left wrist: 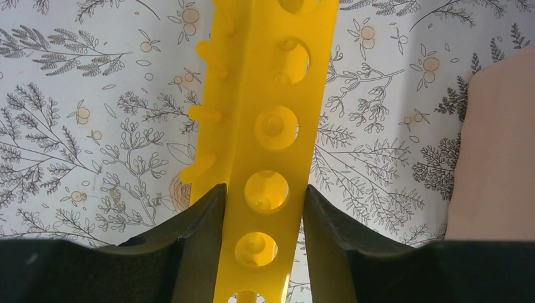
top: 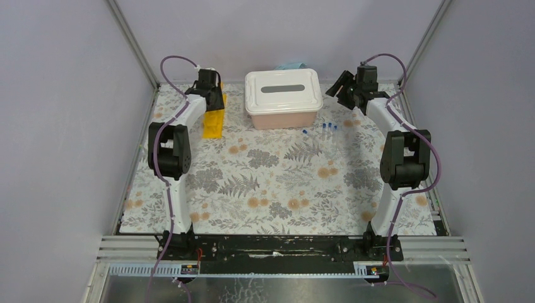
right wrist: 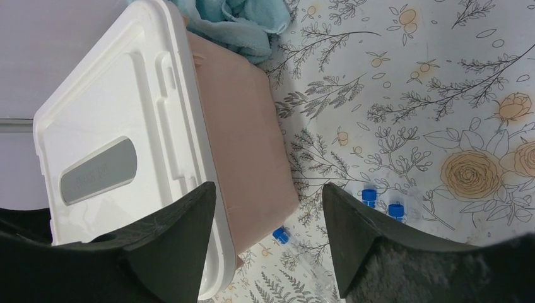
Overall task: Organize the chemistry lab equipment
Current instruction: Move the test tube rack to the center of the board.
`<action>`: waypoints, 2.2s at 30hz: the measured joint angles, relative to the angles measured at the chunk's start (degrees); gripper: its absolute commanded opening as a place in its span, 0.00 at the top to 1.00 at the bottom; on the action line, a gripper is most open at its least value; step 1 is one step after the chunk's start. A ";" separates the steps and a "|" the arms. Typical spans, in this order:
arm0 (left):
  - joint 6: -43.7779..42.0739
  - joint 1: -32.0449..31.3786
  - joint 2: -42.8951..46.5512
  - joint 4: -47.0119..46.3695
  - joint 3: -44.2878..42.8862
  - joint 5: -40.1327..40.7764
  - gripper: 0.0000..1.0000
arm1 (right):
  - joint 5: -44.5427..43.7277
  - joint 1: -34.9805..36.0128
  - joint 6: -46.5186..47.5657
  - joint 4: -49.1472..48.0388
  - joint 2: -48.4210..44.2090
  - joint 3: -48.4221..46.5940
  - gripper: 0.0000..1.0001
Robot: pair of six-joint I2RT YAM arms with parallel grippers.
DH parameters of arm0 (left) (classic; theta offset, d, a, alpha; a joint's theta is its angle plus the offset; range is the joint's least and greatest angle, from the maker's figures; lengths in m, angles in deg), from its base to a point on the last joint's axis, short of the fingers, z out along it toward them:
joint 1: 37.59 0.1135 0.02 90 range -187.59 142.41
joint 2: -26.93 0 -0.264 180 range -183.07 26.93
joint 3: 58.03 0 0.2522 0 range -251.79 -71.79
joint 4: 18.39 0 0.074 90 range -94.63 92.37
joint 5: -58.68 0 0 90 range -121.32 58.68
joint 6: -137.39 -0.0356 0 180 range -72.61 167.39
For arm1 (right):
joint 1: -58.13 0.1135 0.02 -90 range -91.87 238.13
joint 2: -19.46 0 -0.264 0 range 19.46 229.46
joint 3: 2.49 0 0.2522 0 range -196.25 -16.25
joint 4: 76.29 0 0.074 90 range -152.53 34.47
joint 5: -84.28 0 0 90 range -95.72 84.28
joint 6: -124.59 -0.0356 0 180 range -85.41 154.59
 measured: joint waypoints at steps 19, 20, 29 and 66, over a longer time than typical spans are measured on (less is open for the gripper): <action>8.20 -6.43 18.25 1.29 23.08 -1.49 0.88 | -0.24 0.00 2.34 0.00 -7.21 9.35 0.31; 8.74 -7.37 19.47 1.68 24.41 -1.51 0.88 | -0.48 0.00 2.51 0.02 -8.26 10.08 0.31; 13.75 -16.11 29.14 5.27 34.18 -0.92 0.88 | -1.31 0.00 3.13 0.11 -15.96 15.89 0.31; 4.37 -37.66 26.80 8.96 30.75 -10.75 0.88 | -5.86 0.07 9.97 7.32 -25.62 28.28 0.31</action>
